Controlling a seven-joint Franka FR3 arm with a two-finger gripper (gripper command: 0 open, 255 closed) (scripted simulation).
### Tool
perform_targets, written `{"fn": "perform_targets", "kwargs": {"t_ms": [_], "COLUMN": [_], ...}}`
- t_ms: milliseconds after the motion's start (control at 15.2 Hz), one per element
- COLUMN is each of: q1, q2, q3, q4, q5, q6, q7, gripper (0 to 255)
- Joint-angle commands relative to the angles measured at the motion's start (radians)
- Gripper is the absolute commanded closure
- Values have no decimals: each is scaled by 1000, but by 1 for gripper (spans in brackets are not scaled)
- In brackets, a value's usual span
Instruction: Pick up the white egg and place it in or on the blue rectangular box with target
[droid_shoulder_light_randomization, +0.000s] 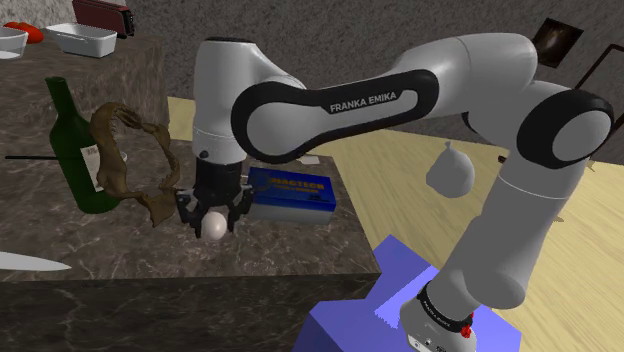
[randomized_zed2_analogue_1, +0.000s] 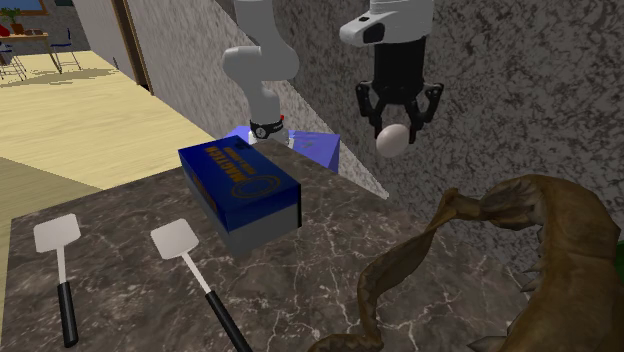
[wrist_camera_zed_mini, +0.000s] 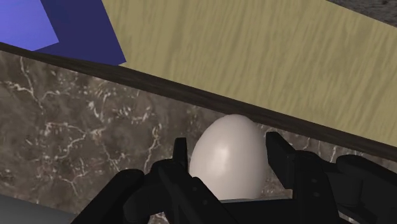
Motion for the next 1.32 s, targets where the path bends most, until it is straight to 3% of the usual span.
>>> {"fn": "perform_targets", "kwargs": {"t_ms": [0, 528, 1254], "q1": [-2, -3, -169], "q2": [-9, -25, -231], "q3": [1, 4, -113], "q4": [19, 102, -101], "q5": [5, 12, 122], "q6": [-28, -124, -136], "q7": [0, 4, -303], "gripper": [255, 255, 255]}}
